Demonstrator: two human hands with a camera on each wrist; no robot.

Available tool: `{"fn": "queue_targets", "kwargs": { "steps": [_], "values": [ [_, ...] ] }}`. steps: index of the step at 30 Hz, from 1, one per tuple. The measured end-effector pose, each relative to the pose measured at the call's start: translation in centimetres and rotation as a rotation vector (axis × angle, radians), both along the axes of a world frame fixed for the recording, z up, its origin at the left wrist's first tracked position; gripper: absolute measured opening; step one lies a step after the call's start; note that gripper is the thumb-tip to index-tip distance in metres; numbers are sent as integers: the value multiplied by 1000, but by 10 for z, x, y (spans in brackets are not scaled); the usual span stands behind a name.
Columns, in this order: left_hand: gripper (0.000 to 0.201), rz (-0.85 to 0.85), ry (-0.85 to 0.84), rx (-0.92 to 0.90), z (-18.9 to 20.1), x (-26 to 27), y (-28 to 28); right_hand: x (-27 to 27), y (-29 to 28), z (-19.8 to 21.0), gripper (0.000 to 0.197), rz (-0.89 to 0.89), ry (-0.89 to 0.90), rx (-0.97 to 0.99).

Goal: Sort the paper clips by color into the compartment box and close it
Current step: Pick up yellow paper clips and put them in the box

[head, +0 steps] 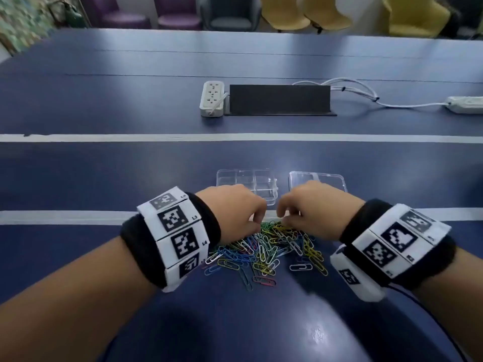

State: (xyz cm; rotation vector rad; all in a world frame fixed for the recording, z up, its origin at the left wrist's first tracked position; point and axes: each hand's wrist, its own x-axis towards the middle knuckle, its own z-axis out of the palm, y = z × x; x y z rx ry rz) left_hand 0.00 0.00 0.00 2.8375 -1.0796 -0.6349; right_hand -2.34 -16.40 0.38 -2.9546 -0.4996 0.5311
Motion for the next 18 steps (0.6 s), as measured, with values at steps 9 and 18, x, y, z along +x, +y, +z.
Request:
{"fn": "queue_targets", "kwargs": {
  "steps": [9,18],
  "values": [
    [26,-59,-64,26,-5,7,-33,4,-8,-3,11,-25,-46,55],
    [13,-61,-66,18,-9,6,-47,-10,-25,0,26,-143,-57,148]
  ]
}}
